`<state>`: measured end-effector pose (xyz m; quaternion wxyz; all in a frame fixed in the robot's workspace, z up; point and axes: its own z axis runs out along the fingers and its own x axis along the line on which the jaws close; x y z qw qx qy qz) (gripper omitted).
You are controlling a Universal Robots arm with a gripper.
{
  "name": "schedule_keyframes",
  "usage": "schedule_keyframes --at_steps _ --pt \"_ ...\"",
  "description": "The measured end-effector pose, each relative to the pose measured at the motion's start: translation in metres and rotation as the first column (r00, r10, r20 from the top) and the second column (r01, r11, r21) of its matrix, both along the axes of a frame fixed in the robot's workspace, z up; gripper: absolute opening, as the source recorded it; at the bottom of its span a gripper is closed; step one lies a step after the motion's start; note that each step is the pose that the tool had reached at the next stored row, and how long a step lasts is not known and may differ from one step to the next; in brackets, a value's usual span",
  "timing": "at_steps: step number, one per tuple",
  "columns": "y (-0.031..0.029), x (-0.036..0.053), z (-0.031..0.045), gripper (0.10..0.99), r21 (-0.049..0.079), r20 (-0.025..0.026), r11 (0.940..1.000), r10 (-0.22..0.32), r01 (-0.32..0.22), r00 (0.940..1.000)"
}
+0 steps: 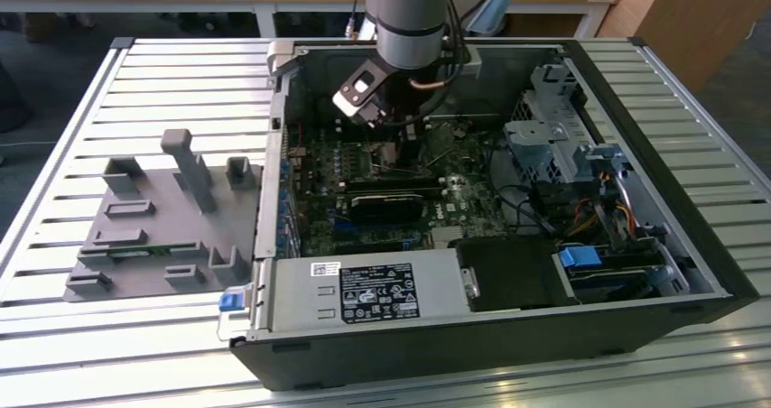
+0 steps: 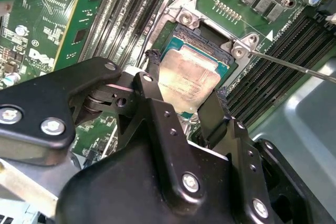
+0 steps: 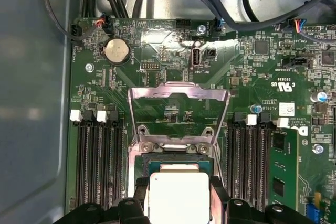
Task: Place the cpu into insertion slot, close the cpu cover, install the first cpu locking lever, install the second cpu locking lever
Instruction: 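Place the cpu into insertion slot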
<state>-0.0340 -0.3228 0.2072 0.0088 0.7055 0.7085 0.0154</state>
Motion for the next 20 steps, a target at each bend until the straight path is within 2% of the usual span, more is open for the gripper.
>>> schedule_keyframes --at_steps 15,20 --pt "0.0007 -0.0005 -0.0078 0.541 0.000 -0.0039 1.0000 -0.006 0.006 1.0000" --pt "0.0012 -0.0005 -0.0103 0.541 0.000 -0.0068 1.0000 -0.006 0.006 1.0000"
